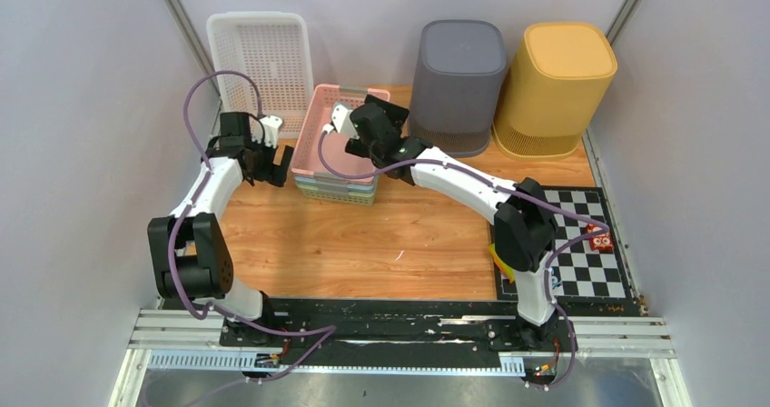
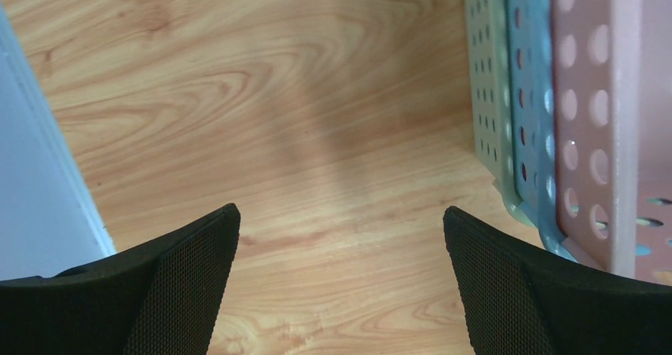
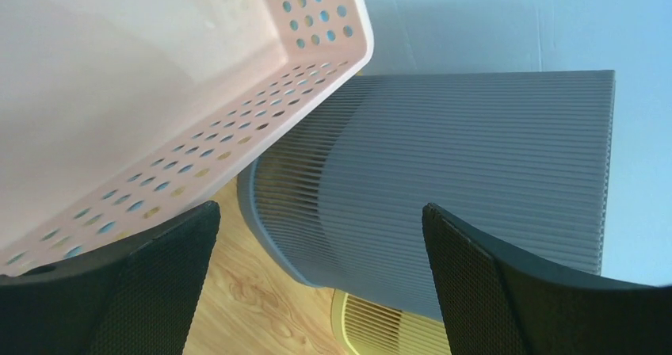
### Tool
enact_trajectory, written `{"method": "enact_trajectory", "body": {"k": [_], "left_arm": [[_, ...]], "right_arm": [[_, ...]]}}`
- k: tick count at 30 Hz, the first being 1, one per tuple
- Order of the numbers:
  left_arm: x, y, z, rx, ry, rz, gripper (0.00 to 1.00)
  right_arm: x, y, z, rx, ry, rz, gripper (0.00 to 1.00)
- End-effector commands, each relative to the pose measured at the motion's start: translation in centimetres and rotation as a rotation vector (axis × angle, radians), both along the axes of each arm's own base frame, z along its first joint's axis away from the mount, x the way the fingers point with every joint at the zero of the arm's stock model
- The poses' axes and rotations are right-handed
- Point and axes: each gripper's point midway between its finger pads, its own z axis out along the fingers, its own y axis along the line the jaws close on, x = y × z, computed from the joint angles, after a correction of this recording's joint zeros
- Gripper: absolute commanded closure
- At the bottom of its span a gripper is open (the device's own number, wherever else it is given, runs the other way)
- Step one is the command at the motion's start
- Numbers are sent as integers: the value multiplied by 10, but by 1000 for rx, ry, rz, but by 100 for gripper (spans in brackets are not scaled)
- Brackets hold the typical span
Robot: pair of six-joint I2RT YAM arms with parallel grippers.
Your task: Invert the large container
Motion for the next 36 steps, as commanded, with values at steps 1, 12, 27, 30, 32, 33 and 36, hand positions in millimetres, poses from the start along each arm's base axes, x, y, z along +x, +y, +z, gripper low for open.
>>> {"method": "enact_trajectory", "body": {"k": [1, 12, 27, 30, 32, 33, 36], "left_arm": [[-8, -29, 4, -37, -15, -77, 0], [26, -31, 9, -48, -43, 73, 0], [39, -19, 30, -4, -112, 140, 0], [41, -14, 39, 17, -138, 160, 0], [44, -10, 47, 30, -159, 172, 0], [46, -9, 51, 33, -167, 175, 0], [51, -9, 60, 30, -192, 177, 0]], "right_arm": [[-29, -8, 25, 51, 71, 60, 0], [-170, 41, 10, 34, 244, 540, 0], [-154, 103, -64, -131, 368, 529, 0], [-128, 105, -70, -158, 316, 446, 0], [-107, 103, -68, -150, 278, 384, 0], [-98, 102, -66, -142, 261, 361, 0], [-77, 95, -65, -119, 250, 313, 0]]}}
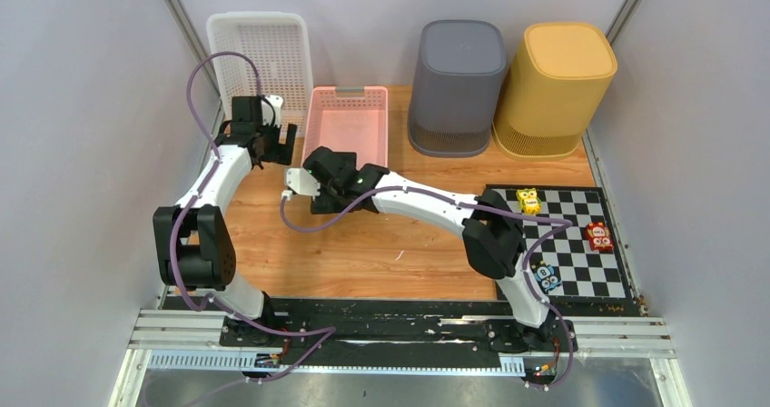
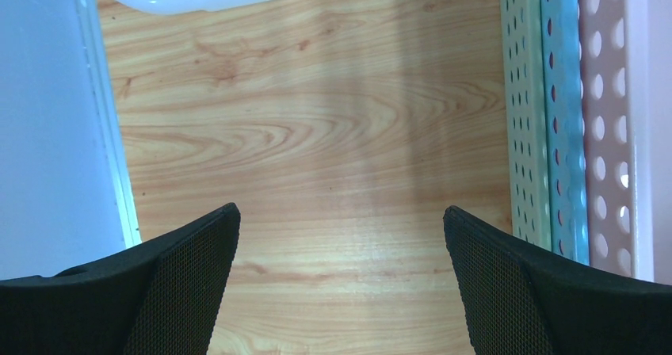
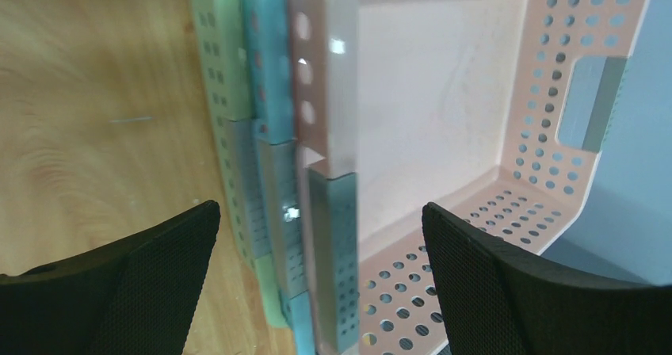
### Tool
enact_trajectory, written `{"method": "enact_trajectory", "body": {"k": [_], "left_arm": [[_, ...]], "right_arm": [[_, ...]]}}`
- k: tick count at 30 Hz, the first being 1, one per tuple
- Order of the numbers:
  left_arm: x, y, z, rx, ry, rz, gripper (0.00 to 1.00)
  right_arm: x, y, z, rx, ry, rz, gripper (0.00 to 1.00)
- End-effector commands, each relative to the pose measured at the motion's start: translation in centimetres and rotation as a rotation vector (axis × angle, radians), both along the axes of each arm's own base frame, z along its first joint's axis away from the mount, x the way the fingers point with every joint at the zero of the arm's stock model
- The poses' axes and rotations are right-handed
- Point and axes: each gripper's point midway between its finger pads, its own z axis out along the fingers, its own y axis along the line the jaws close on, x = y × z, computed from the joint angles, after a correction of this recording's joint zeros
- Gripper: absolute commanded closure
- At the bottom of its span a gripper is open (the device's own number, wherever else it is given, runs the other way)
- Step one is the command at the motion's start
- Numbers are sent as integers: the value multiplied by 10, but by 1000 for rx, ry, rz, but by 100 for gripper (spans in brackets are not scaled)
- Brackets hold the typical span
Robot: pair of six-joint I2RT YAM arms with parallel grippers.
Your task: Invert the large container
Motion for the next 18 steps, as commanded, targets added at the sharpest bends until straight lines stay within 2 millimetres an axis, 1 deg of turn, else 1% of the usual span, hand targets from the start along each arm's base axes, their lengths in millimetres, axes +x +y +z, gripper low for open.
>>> {"method": "enact_trajectory", "body": {"k": [1, 4, 6, 12, 15, 18], "left_arm": [[16, 3, 35, 12, -100, 22, 0], [26, 1, 45, 3, -124, 9, 0], [32, -3, 50, -10, -138, -8, 0], [55, -15, 54, -48, -156, -72, 0], [65, -18, 53, -61, -159, -88, 0], [77, -24, 57, -90, -171, -107, 0]], "right_arm": [[45, -22, 7, 8, -56, -142, 0], [65, -34, 5, 15, -65, -203, 0], [79, -42, 7, 34, -75, -257, 0], [119, -63, 17, 101, -98, -385, 0], [133, -68, 21, 121, -108, -411, 0], [148, -75, 22, 120, -131, -444, 0]]}}
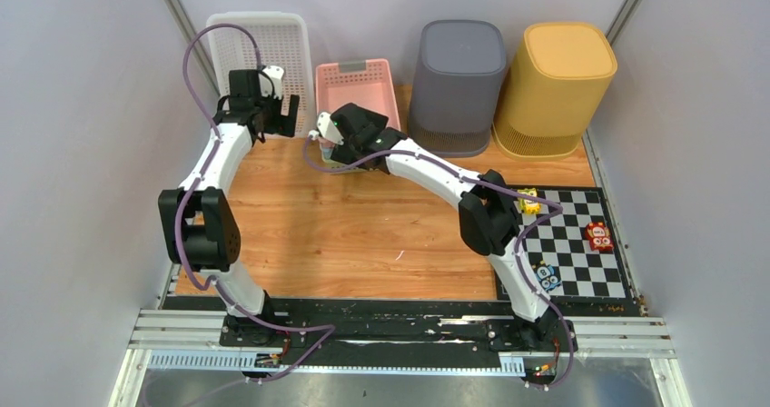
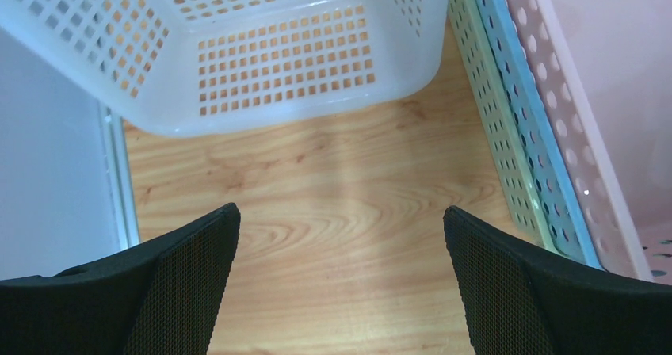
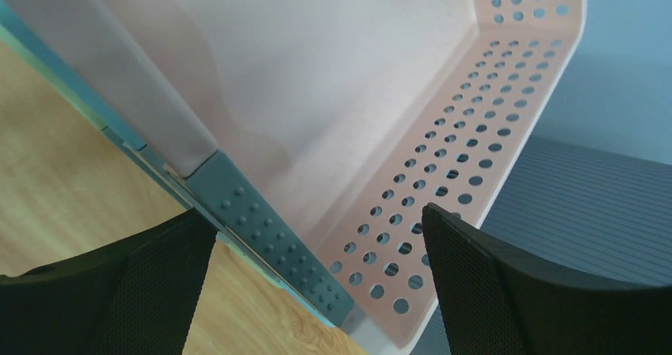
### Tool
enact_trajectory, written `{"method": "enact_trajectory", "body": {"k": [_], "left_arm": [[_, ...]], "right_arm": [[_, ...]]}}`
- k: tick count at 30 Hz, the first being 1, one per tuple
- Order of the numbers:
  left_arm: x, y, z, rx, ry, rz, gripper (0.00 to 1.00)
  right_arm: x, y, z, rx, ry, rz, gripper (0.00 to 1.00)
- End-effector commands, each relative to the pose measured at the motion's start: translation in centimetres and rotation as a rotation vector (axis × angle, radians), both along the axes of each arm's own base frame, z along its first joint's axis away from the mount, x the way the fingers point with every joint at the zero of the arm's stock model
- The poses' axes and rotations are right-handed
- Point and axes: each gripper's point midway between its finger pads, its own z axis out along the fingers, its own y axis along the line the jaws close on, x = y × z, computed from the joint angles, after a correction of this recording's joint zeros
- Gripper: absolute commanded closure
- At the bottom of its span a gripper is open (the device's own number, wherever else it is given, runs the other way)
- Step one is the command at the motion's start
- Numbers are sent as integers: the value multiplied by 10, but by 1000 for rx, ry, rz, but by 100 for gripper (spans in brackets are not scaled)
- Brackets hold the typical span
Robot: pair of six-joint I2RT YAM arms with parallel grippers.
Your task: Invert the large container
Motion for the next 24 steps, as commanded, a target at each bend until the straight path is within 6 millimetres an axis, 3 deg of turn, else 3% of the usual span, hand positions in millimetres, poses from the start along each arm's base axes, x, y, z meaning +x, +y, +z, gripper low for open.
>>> {"method": "enact_trajectory", "body": {"k": [1, 4, 7, 9, 10, 12, 16, 21, 24], "left_arm": [[23, -15, 7, -53, -30, -55, 0], [39, -22, 21, -92, -64, -64, 0], [52, -30, 32, -133, -105, -68, 0], [61, -31, 40, -145, -136, -62, 0], [64, -47, 43, -146, -148, -88, 0], [74, -56, 48, -137, -175, -92, 0], [98, -65, 54, -118, -223, -59, 0], [126, -72, 63, -127, -300, -7, 0], [139, -73, 62, -104, -319, 25, 0]], "right_arm": [[31, -12, 18, 44, -72, -103, 0], [36, -15, 20, 40, -72, -104, 0], [19, -16, 34, 81, -25, -63, 0], [-4, -18, 58, 148, 23, -20, 0], [-18, -19, 68, 179, 53, 8, 0], [-49, -22, 84, 244, 119, 71, 0], [-110, -39, 100, 304, 225, 192, 0], [-161, -75, 104, 307, 267, 298, 0], [-181, -96, 96, 295, 275, 330, 0]]}}
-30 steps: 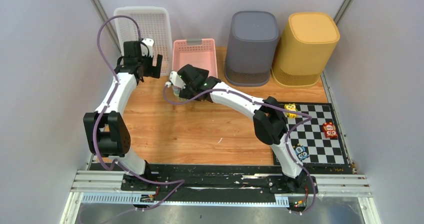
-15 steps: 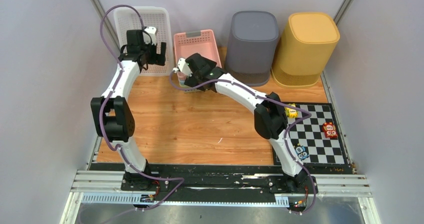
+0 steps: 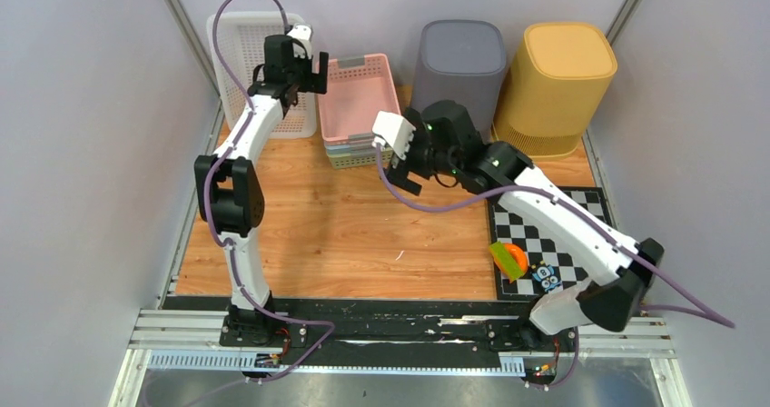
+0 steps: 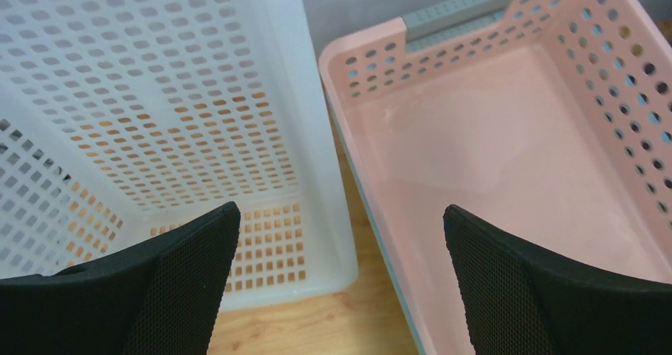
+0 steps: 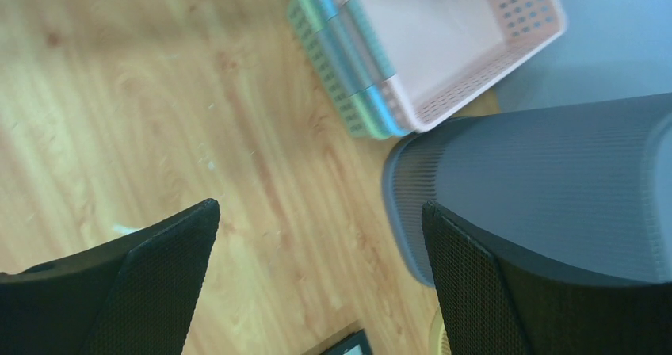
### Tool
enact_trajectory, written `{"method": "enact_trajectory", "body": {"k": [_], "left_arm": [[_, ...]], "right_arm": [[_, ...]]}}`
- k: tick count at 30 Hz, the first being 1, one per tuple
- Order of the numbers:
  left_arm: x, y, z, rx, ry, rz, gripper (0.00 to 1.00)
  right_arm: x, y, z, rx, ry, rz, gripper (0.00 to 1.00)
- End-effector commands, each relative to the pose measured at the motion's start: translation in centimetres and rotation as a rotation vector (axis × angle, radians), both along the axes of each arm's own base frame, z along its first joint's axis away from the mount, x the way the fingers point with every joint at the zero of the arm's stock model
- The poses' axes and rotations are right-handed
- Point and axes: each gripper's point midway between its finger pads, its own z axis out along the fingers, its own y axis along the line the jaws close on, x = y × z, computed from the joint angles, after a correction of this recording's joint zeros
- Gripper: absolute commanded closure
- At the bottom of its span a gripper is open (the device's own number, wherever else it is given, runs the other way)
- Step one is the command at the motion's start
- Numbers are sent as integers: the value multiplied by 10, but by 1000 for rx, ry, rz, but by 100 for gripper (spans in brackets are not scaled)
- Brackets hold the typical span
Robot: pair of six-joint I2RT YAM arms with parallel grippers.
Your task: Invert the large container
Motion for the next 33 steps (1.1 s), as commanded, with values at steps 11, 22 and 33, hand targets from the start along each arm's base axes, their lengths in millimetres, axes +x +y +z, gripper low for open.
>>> {"method": "enact_trajectory", "body": {"k": [11, 22, 33], "left_arm": [[57, 10, 20, 33, -135, 207, 13], [80, 12, 7, 84, -137, 250, 19], [80, 8, -2, 74, -114, 239, 44]], "right_arm": [[-50, -27, -101, -128, 205, 160, 1], [-54, -28, -111, -139, 226, 171, 2], [-55, -29, -113, -143, 231, 174, 2]]}}
